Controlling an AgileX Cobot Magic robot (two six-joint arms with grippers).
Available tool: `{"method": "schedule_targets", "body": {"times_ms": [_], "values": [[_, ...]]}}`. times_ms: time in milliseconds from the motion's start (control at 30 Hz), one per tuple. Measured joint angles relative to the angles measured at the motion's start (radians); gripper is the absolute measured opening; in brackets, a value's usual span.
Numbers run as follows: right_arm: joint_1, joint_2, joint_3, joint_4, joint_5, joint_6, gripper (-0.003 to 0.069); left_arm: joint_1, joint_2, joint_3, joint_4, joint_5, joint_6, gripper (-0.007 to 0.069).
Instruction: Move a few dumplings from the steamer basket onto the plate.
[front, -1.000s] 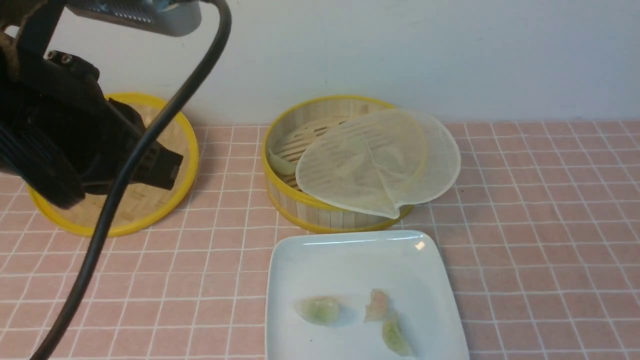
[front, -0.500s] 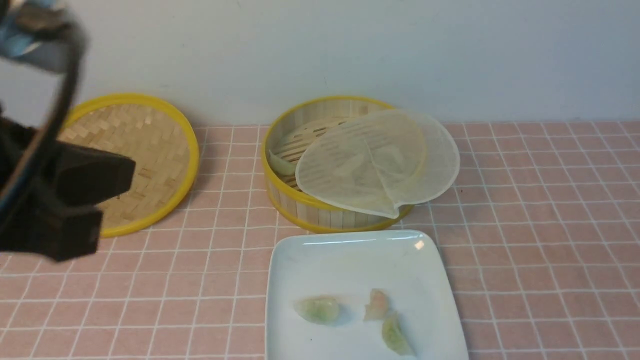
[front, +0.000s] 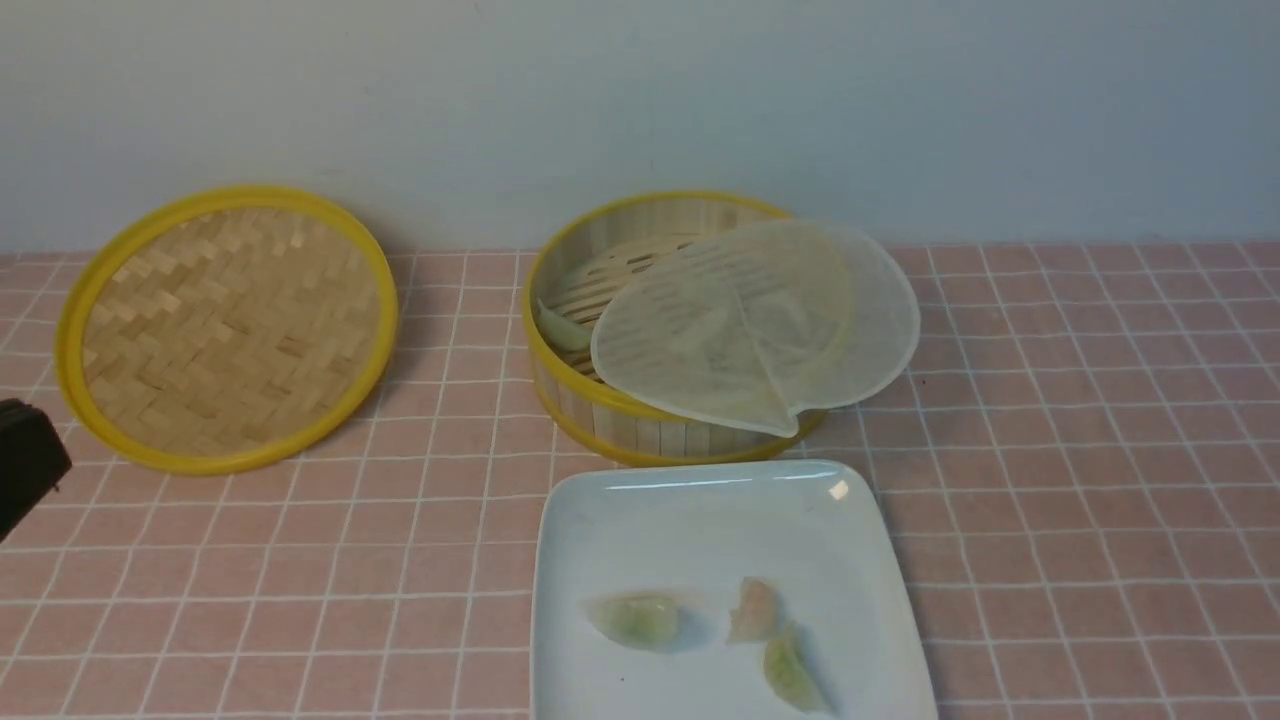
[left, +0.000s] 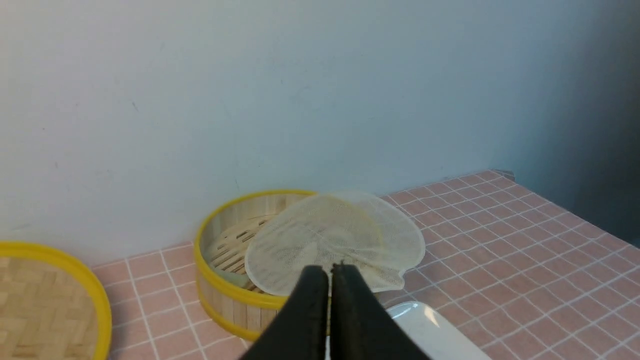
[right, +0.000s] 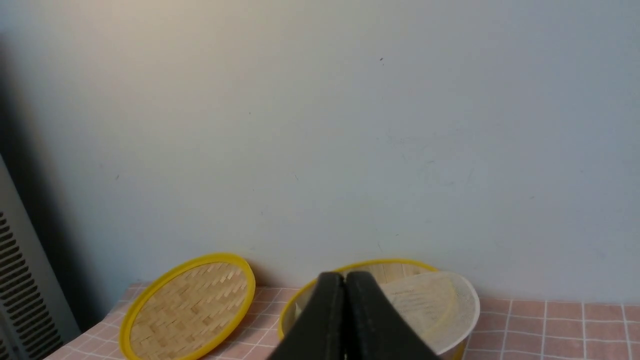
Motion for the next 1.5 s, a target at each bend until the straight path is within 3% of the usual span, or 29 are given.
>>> {"method": "schedule_targets", "body": {"times_ms": [267,467,733,833,1000,1500], "values": [[0.0,0.0,0.0,0.0,0.0,0.0,-0.0014,0.0,-0.005,0.019,0.017,0.0,0.015,-0.0006],[0.0,0.0,0.0,0.0,0.0,0.0,-0.0014,0.04,-0.036,0.097,0.098,-0.023,0.024,-0.0006],[0.0,0.0,0.0,-0.004,0.0,0.0,-0.0014,0.364,-0.258,0.408,0.098,-0.054,0.027,-0.0006],[0.0,0.0,0.0,-0.005,0.0,0.0,-0.0014,0.428,-0.316,0.52,0.098,-0.053,0.026,-0.0006],[0.0,0.0,0.0,-0.005,0.0,0.0,-0.0014,0.44,-0.325,0.62,0.098,-0.048,0.043,-0.0006],[0.0,0.0,0.0,-0.006,0.0,0.0,-0.0014,0.44,-0.325,0.624,0.098,-0.049,0.048,-0.0006]]}}
